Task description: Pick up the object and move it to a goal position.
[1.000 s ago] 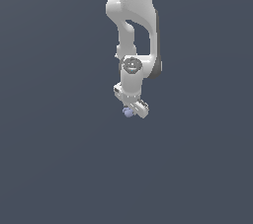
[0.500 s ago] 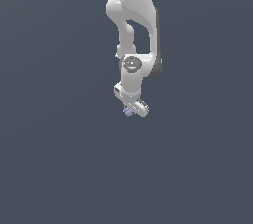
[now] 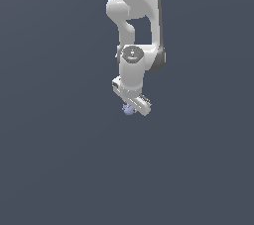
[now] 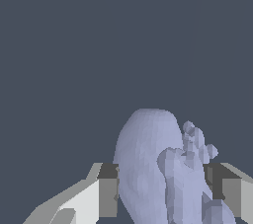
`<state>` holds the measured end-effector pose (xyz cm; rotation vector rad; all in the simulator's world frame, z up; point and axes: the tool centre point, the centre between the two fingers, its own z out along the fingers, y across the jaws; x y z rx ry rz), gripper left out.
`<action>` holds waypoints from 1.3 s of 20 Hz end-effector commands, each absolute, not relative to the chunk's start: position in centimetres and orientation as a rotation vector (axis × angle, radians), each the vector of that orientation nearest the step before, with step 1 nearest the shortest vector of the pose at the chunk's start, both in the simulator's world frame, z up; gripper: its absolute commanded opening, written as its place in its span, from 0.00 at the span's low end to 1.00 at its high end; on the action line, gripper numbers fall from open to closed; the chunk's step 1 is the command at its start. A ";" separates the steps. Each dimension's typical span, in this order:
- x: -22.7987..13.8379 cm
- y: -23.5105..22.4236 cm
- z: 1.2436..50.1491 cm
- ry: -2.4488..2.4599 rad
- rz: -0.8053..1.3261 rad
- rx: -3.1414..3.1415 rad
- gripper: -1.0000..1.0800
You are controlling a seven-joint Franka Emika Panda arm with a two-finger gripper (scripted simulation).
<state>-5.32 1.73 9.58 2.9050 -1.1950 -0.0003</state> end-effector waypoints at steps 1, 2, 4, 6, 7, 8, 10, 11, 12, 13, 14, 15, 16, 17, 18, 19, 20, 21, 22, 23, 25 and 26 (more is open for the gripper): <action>-4.7 1.6 11.6 -1.195 0.001 2.905 0.00; -4.4 1.5 12.5 -1.195 0.001 2.905 0.00; -3.8 1.4 14.5 -1.196 0.001 2.904 0.00; -3.2 1.3 16.5 -1.196 0.001 2.904 0.00; -2.9 1.3 17.5 -1.196 0.001 2.903 0.00; -2.5 1.2 18.5 -1.196 0.001 2.903 0.00; -1.9 1.1 20.5 -1.196 0.001 2.903 0.00; -1.6 1.0 21.4 -1.196 0.001 2.903 0.00; -1.3 1.0 22.4 -1.196 0.001 2.903 0.00; -0.9 0.9 23.4 -1.196 0.001 2.903 0.00; -0.6 0.9 24.4 -1.196 0.001 2.903 0.00; -0.3 0.8 25.4 -1.196 0.001 2.903 0.00; 0.0 0.8 26.3 -1.196 0.001 2.903 0.00; 0.4 0.8 27.3 -1.196 0.001 2.903 0.00; 0.7 0.7 28.2 -1.196 0.001 2.903 0.00; 1.0 0.7 29.1 -1.196 0.001 2.903 0.00; 1.3 0.7 30.0 -1.195 0.001 2.904 0.00; 1.6 0.6 30.9 -1.195 0.001 2.904 0.00; 1.9 0.6 31.7 -1.195 0.001 2.904 0.00; 2.2 0.5 32.5 -1.195 0.001 2.904 0.00; 2.8 0.5 34.0 -1.195 0.001 2.904 0.00; 3.0 0.4 34.7 -1.195 0.001 2.904 0.00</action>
